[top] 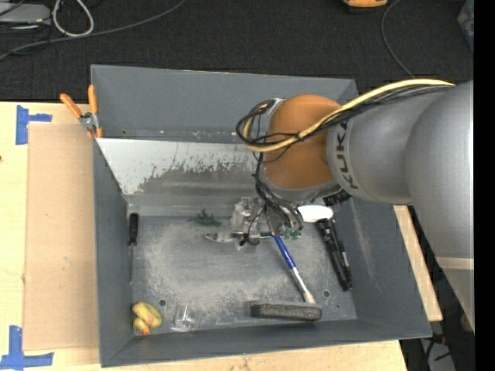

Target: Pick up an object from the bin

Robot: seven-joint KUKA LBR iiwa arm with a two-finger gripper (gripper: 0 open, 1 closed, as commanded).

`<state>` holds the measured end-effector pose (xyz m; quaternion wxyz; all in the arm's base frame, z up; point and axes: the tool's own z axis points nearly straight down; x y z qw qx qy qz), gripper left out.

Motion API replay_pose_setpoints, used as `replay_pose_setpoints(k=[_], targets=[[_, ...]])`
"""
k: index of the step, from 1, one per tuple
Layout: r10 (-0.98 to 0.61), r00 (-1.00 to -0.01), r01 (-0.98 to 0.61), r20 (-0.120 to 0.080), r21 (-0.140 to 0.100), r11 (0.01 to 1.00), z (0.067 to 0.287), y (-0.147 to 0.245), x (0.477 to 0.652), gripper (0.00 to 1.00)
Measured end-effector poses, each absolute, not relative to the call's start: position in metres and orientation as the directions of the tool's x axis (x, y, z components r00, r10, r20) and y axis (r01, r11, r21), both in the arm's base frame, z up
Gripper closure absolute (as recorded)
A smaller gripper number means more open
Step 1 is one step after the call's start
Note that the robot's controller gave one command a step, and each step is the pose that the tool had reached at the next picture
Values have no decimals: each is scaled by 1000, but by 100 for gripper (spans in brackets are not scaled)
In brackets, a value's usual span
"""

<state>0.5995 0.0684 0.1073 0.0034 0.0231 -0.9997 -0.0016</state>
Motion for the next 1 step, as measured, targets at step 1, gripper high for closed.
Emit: replay_pose_setpoints(k=[1], targets=[[-47,-999,-47,6,4,999,143,69,600,100]])
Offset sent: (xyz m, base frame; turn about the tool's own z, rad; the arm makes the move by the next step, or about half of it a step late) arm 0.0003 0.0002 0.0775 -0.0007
